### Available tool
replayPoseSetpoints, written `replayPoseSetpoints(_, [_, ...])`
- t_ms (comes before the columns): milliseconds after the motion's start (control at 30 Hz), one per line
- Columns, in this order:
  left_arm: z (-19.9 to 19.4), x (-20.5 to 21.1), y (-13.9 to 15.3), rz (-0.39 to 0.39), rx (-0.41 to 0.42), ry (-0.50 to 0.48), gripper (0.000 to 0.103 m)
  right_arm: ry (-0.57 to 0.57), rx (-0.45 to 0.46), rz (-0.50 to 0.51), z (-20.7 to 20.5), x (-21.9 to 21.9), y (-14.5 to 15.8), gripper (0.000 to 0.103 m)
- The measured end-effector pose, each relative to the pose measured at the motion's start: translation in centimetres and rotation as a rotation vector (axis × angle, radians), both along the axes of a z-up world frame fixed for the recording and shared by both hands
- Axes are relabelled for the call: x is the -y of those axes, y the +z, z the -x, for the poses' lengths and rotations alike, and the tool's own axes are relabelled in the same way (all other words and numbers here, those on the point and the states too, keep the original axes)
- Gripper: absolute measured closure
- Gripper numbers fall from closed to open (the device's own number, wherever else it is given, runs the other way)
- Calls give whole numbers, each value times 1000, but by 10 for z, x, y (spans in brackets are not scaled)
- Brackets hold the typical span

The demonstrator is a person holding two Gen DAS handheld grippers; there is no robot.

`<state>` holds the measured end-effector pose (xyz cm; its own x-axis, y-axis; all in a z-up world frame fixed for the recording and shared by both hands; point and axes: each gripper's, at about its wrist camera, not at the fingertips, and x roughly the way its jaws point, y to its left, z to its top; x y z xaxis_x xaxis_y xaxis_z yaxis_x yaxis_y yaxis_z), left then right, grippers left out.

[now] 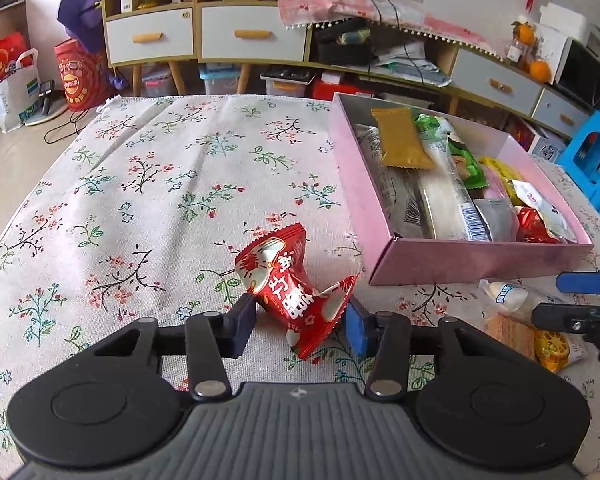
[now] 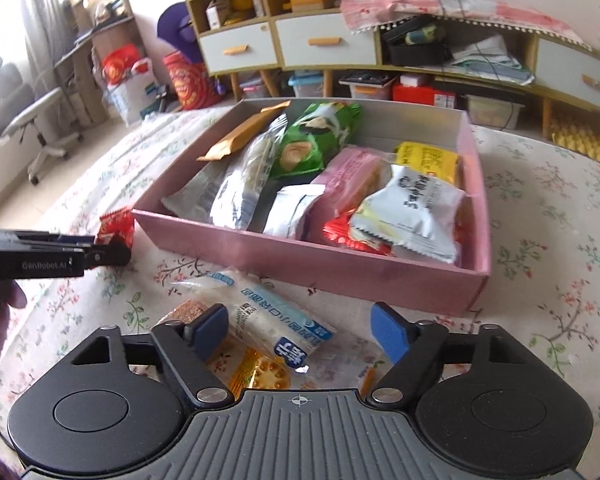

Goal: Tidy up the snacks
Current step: 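Lift the red candy packet with the left gripper while the right grasps the clear bread packet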

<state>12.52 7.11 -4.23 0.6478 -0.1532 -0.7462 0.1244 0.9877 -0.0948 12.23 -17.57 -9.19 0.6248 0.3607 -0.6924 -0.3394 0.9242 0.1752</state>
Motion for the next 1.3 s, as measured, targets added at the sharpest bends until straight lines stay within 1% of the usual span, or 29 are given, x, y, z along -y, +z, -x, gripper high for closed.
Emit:
replayPoseSetpoints(100, [1, -2, 1, 6, -3, 0, 65, 16, -9, -2, -1, -6, 1, 34])
replayPoseSetpoints(167, [1, -3, 1, 9, -5, -1, 66, 26, -13, -2, -2, -10, 2, 44])
replayPoseSetpoints(300, [2, -6, 4, 24, -16, 6, 69, 39, -27, 11, -2, -14, 5, 50])
replayPoseSetpoints(367, [1, -8, 5, 34, -23, 9, 71, 46, -40, -1, -2, -14, 7, 62])
replayPoseSetpoints(400, [1, -8, 6, 38, -25, 8, 71, 47, -45, -9, -1, -14, 8, 65])
replayPoseSetpoints(467, [1, -9, 7, 49, -29, 4, 72, 53, -45, -23, 1, -15, 12, 79])
replayPoseSetpoints(567, [1, -9, 9, 72, -40, -4, 72, 57, -43, -16, 3, -18, 17, 91])
replayPoseSetpoints(767, [5, -7, 14, 63, -30, -9, 72, 41, -47, -19, 4, -18, 23, 102])
replayPoseSetpoints(1067, [9, -9, 22, 87, -20, -5, 72, 14, -37, -42, 8, -11, 33, 103])
replayPoseSetpoints(1100, [10, -9, 22, 86, -22, -5, 72, 12, -36, -36, 9, -10, 32, 100])
replayPoseSetpoints(1133, [10, -9, 22, 85, -25, -5, 72, 6, -29, -21, 10, -10, 31, 94])
replayPoseSetpoints(1200, [10, -7, 21, 82, -32, -7, 72, 35, -43, 6, 9, -13, 26, 92])
replayPoseSetpoints(1233, [9, -6, 21, 80, -34, -9, 72, 54, -55, 13, 9, -15, 23, 86])
replayPoseSetpoints(1267, [9, -6, 21, 78, -36, -10, 72, 69, -60, 26, 9, -17, 19, 72])
replayPoseSetpoints(1300, [8, -5, 21, 78, -36, -13, 72, 76, -47, 54, 10, -21, 17, 64])
